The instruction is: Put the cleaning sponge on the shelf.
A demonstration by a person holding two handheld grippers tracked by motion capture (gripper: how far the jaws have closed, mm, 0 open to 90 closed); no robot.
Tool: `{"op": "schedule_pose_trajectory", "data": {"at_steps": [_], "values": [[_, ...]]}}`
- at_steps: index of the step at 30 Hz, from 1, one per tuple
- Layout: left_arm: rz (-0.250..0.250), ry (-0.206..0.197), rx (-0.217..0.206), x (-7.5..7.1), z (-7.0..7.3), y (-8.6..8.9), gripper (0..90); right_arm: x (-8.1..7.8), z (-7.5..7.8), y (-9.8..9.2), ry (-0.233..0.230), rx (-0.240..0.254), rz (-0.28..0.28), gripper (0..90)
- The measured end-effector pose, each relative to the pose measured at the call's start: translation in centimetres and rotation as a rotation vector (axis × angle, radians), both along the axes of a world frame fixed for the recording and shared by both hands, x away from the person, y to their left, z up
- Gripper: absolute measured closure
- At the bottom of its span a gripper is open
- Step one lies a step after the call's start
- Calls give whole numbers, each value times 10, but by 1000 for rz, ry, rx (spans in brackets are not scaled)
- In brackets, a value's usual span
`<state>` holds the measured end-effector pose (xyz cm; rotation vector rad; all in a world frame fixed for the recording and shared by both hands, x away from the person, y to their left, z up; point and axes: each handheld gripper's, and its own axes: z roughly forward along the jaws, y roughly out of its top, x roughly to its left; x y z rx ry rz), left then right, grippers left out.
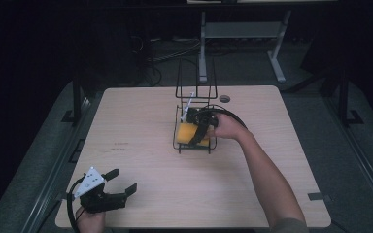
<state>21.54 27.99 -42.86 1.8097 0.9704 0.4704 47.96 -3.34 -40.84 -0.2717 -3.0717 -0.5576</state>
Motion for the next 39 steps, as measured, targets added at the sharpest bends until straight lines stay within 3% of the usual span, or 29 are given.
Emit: {"op": "schedule_pose_trajectory", "data": {"at_steps": [11, 39], "values": [[-2, 0, 5, 0, 0, -1, 128, -2, 9, -4, -26, 27, 1, 166], [-12, 8, 8, 2, -1, -3, 128, -14, 28, -7, -65, 34, 17, 168]]}}
